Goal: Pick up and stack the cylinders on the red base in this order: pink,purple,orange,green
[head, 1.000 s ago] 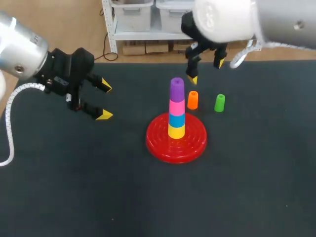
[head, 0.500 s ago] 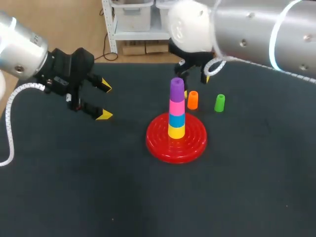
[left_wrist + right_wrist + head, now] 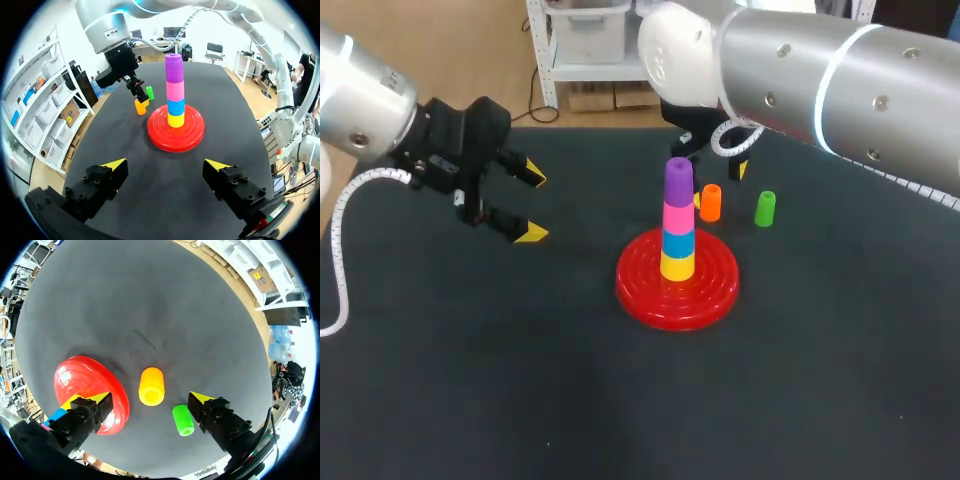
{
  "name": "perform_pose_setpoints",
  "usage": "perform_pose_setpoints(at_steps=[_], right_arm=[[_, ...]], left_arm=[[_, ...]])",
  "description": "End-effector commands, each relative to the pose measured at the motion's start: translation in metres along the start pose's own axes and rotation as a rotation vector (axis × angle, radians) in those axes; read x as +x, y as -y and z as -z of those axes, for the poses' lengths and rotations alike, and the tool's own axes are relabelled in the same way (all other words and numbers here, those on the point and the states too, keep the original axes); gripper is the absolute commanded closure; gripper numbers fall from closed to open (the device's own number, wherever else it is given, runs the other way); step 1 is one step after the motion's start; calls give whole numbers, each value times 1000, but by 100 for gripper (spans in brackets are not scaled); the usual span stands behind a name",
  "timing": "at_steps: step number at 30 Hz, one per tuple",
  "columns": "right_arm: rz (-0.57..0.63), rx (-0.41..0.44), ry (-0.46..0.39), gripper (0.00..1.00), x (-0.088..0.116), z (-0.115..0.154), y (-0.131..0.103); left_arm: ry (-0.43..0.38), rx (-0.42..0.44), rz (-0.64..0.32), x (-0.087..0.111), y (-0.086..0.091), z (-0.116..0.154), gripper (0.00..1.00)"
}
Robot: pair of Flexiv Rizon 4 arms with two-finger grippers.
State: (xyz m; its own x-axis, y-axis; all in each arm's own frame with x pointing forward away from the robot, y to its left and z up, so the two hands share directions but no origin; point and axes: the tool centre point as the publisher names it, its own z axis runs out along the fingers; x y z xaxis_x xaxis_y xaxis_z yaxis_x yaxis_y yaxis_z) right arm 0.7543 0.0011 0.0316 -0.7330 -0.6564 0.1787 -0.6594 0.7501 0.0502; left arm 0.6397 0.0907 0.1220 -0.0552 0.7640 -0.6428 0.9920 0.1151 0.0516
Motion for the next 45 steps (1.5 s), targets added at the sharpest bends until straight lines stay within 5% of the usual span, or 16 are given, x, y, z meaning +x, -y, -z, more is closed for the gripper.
perform_pose_setpoints(at_steps=[1, 8, 17, 24, 25, 26, 33, 45], right_arm=[[-9, -3, 15, 1, 6, -5, 0], [-19, -14, 26, 24, 3, -7, 0], [-29, -20, 52, 37, -1, -8, 2], [-31, -25, 60, 69, -2, -10, 1], [-33, -23, 58, 91, -2, -11, 1], [-35, -23, 57, 100, -1, -11, 1], [-56, 6, 49, 100, 15, 24, -2], [12, 88, 15, 100, 62, 143, -34]], left_arm=[[1, -2, -1, 1, 1, 0, 0], [1, -2, -1, 1, 1, 0, 0], [1, -2, -1, 1, 1, 0, 0], [1, -2, -1, 1, 1, 0, 0], [1, -2, -1, 1, 1, 0, 0], [1, -2, -1, 1, 1, 0, 0], [1, -2, -1, 1, 1, 0, 0], [1, -2, -1, 1, 1, 0, 0]])
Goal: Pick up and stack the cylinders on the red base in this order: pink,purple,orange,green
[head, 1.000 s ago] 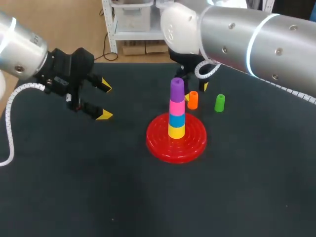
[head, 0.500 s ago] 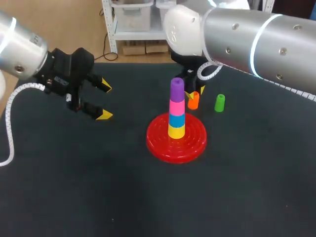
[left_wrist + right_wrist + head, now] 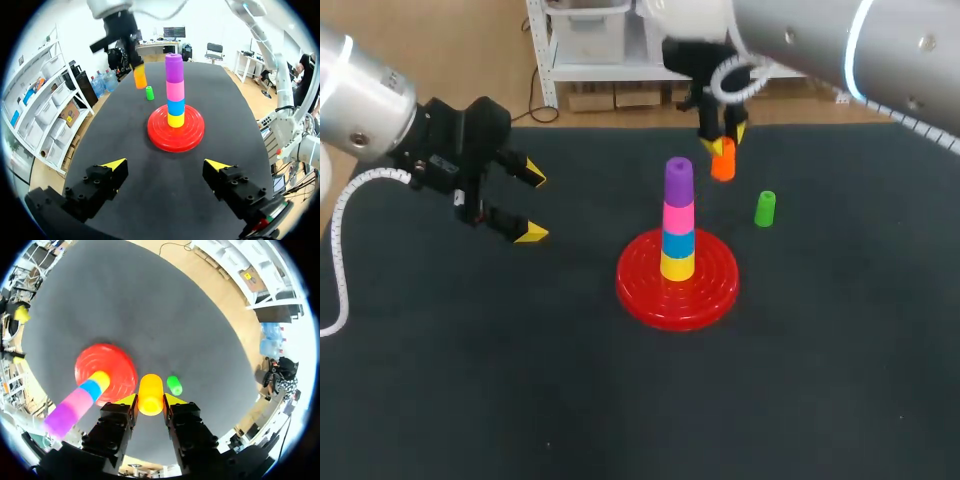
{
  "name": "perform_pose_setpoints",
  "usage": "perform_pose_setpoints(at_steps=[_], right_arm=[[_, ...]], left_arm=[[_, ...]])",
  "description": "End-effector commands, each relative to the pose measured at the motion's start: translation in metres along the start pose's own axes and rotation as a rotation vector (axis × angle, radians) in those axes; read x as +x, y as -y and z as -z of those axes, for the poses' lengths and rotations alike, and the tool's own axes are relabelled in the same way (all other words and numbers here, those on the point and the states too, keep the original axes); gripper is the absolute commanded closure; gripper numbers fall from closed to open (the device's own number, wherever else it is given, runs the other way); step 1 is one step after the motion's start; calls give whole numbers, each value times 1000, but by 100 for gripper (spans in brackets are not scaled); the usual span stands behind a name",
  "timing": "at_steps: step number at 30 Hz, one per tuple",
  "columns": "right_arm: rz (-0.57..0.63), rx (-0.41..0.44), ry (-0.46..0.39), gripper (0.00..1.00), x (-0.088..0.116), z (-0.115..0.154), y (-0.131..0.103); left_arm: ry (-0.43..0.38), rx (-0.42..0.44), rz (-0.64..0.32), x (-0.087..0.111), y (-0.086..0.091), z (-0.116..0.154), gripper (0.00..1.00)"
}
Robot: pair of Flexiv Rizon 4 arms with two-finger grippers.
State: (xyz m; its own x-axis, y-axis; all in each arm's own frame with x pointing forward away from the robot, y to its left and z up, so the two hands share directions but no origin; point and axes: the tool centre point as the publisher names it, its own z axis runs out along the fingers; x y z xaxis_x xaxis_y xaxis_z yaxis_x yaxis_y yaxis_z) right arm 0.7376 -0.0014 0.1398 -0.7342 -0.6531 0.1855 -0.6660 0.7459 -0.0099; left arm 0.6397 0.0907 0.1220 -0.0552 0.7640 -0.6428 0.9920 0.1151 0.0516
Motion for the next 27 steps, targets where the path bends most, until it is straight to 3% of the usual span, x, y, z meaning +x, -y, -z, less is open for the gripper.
perform_pose_setpoints(at_steps=[1, 7, 12, 19, 27], right_arm=[[29, 37, 38, 100, 34, 51, -21], [121, 59, 84, 100, 59, 100, -52], [193, 67, 113, 100, 73, 119, -77], [255, 74, 109, 100, 79, 111, -105], [261, 76, 137, 100, 71, 99, -112]], left_arm=[[1, -2, -1, 1, 1, 0, 0], [1, -2, -1, 1, 1, 0, 0], [1, -2, -1, 1, 1, 0, 0], [1, -2, -1, 1, 1, 0, 0], [1, -2, -1, 1, 1, 0, 0]])
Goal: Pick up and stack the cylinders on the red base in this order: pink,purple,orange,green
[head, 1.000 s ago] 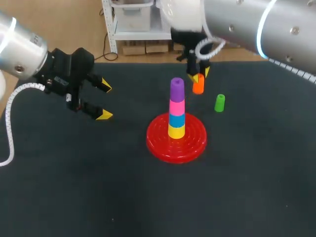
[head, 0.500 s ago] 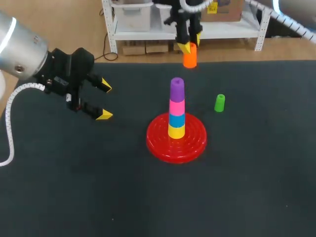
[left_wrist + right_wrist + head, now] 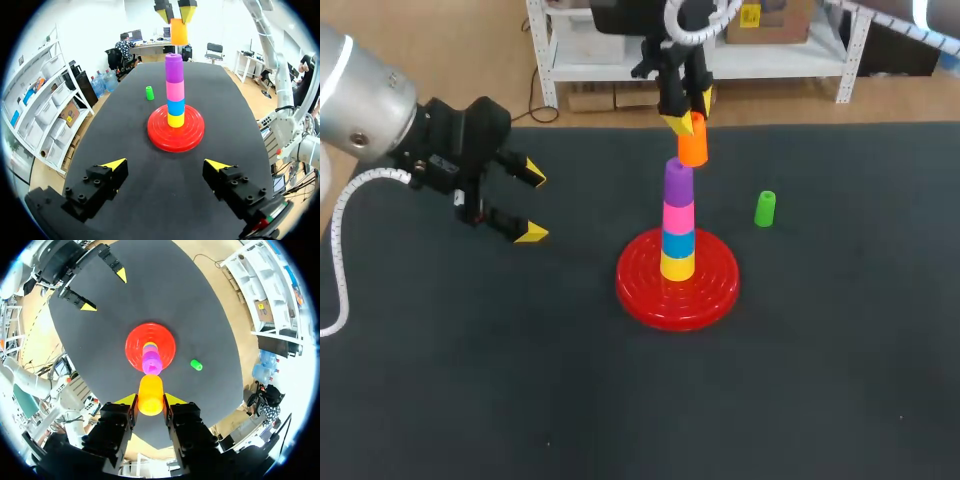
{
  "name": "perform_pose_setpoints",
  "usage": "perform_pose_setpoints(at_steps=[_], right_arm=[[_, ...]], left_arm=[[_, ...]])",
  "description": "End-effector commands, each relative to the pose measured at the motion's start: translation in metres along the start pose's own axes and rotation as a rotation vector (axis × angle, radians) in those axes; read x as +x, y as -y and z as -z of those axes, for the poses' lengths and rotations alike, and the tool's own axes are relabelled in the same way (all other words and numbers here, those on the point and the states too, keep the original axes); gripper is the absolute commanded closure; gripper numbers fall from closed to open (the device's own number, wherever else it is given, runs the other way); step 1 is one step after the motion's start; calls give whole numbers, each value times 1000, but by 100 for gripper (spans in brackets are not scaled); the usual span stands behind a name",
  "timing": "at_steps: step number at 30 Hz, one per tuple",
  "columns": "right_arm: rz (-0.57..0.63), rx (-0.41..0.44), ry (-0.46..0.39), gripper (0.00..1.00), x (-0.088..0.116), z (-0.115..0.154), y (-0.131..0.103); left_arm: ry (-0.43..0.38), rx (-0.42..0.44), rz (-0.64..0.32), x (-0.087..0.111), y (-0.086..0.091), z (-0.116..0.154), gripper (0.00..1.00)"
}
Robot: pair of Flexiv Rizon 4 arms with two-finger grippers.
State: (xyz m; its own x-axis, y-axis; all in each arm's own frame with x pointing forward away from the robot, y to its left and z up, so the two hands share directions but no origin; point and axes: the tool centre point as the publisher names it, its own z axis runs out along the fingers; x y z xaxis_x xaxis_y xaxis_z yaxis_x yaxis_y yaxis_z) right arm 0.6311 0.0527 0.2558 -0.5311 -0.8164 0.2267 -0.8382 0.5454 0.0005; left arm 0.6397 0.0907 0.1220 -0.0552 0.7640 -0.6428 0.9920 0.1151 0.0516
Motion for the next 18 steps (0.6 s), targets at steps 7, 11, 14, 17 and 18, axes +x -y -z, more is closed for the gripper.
perform_pose_setpoints(at_steps=[7, 11, 14, 17, 18], right_arm=[[-8, 45, 196, 100, -8, -15, 1], [0, 36, 195, 100, -16, -17, 2], [4, 31, 189, 100, -19, -19, 2], [4, 24, 183, 100, -20, -20, 2], [4, 22, 183, 100, -20, -20, 3]], left_arm=[[1, -2, -1, 1, 1, 0, 0], [1, -2, -1, 1, 1, 0, 0], [1, -2, -1, 1, 1, 0, 0], [1, -2, -1, 1, 1, 0, 0], [1, -2, -1, 1, 1, 0, 0]])
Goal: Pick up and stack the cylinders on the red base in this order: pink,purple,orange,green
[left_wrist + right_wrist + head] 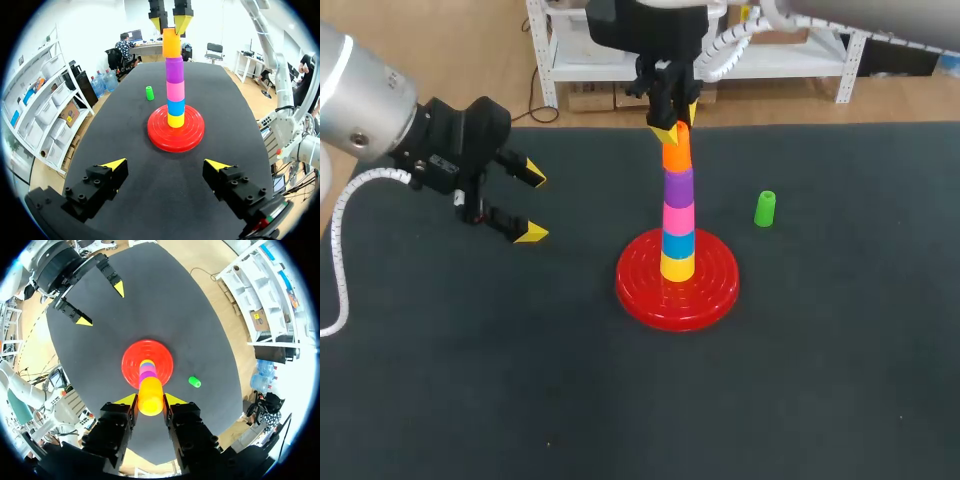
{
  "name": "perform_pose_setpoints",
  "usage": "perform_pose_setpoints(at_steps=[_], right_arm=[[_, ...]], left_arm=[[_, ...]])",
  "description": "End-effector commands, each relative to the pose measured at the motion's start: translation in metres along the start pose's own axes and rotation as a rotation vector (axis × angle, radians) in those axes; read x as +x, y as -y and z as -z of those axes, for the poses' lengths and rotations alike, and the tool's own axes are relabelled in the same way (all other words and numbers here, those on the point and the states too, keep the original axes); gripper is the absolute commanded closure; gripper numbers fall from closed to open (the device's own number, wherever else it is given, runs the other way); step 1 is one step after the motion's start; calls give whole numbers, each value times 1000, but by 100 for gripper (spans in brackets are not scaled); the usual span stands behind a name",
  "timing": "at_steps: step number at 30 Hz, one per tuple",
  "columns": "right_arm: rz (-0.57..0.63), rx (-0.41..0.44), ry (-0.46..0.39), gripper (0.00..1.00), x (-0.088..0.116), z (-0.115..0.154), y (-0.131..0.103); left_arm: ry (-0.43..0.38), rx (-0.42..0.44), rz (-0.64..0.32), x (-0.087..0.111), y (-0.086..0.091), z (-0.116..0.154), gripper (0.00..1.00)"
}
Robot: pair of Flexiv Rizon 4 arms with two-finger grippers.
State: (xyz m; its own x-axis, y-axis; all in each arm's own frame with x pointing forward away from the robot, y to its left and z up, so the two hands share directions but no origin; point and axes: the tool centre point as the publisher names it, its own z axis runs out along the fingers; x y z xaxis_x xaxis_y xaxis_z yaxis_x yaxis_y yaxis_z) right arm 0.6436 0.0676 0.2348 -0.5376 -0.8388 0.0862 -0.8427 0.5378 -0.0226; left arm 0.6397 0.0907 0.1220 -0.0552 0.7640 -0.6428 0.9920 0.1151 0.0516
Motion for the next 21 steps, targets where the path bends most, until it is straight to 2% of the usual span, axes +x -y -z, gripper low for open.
perform_pose_setpoints(at_steps=[1, 10, 21], right_arm=[[-5, -8, 38, 100, 6, -3, 1], [-19, -22, 38, 100, 13, -1, 4], [-3, -39, 38, 100, 5, -4, -1]], left_arm=[[1, -2, -1, 1, 1, 0, 0], [1, -2, -1, 1, 1, 0, 0], [1, -2, -1, 1, 1, 0, 0]])
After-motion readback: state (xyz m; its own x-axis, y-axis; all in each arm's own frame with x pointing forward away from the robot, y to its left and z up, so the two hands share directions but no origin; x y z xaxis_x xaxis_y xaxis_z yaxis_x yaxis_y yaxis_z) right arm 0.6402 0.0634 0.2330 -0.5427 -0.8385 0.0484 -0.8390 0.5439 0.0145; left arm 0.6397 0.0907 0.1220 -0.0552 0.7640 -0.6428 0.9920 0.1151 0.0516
